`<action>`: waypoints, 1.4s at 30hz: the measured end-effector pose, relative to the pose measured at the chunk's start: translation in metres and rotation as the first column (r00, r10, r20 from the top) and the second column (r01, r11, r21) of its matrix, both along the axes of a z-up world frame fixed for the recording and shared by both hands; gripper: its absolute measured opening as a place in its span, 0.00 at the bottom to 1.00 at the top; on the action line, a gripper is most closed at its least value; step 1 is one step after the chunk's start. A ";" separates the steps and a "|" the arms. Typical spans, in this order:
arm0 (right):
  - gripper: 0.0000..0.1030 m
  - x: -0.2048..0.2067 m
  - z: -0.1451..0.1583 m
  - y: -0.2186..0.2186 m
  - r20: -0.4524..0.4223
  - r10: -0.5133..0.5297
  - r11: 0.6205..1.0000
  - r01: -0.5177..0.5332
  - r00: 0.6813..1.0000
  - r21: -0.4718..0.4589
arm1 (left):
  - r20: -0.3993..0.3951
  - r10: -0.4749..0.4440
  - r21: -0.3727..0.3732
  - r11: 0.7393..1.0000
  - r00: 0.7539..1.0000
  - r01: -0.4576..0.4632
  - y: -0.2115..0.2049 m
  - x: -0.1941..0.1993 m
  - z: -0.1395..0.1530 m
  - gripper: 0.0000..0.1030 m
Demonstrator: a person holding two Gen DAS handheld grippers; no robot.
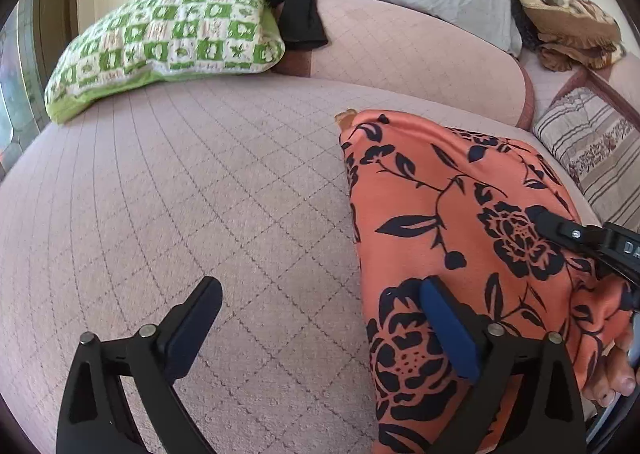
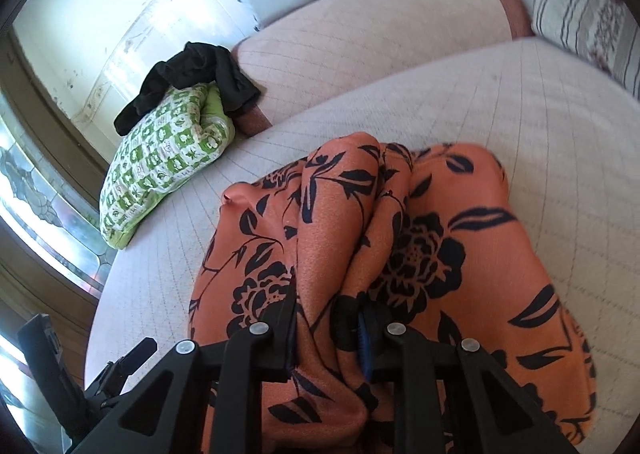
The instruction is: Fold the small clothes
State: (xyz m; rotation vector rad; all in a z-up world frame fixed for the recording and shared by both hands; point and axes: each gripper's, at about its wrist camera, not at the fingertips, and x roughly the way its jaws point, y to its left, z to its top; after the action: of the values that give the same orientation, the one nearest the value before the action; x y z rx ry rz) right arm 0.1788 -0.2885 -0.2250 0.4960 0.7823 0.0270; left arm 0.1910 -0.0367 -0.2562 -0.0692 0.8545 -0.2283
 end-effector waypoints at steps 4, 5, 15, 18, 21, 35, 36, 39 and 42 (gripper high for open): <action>0.23 -0.006 0.006 -0.009 0.005 -0.005 1.000 0.005 1.000 0.007 | -0.045 0.007 -0.054 0.998 0.999 -0.010 0.008 0.004 -0.003 0.97; 0.23 -0.004 0.002 -0.014 -0.028 0.003 0.999 -0.002 1.000 0.042 | -0.050 0.008 -0.061 0.998 0.999 -0.011 0.009 0.005 -0.004 0.97; 0.18 -0.006 -0.001 -0.012 -0.012 0.021 0.995 -0.020 1.000 0.096 | -0.057 0.022 -0.069 0.997 0.998 -0.026 0.013 0.010 -0.003 0.97; 0.16 -0.010 0.012 -0.005 0.061 0.025 0.998 -0.028 0.998 0.049 | -0.051 0.015 -0.076 0.997 0.999 -0.019 0.014 0.010 -0.001 0.97; 0.15 -0.015 0.022 -0.016 0.120 -0.016 0.998 0.008 0.993 0.062 | -0.032 -0.020 -0.088 0.996 0.999 0.017 0.009 0.007 0.001 0.97; 0.05 -0.011 0.006 -0.085 -0.055 -0.165 0.951 0.174 0.985 0.255 | -0.051 -0.091 -0.094 0.992 0.995 0.086 -0.001 0.007 -0.010 0.97; 0.05 -0.006 -0.002 -0.087 -0.083 -0.143 0.933 0.162 0.986 0.320 | -0.061 -0.087 -0.108 0.991 0.994 0.080 0.001 0.007 -0.011 0.97; 0.36 0.003 -0.012 -0.088 -0.095 -0.117 0.900 0.146 0.989 0.410 | -0.081 -0.083 -0.134 0.988 0.993 0.072 0.005 0.009 -0.016 0.97; 0.83 0.003 -0.011 -0.089 -0.064 -0.157 0.891 0.169 0.986 0.421 | -0.084 -0.085 -0.138 0.988 0.993 0.072 0.005 0.008 -0.016 0.97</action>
State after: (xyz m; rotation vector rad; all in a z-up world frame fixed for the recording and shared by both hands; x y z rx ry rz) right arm 0.1814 -0.3777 -0.2356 0.9803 0.7614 0.0350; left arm 0.1994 -0.0321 -0.2722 -0.1728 0.9313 -0.3590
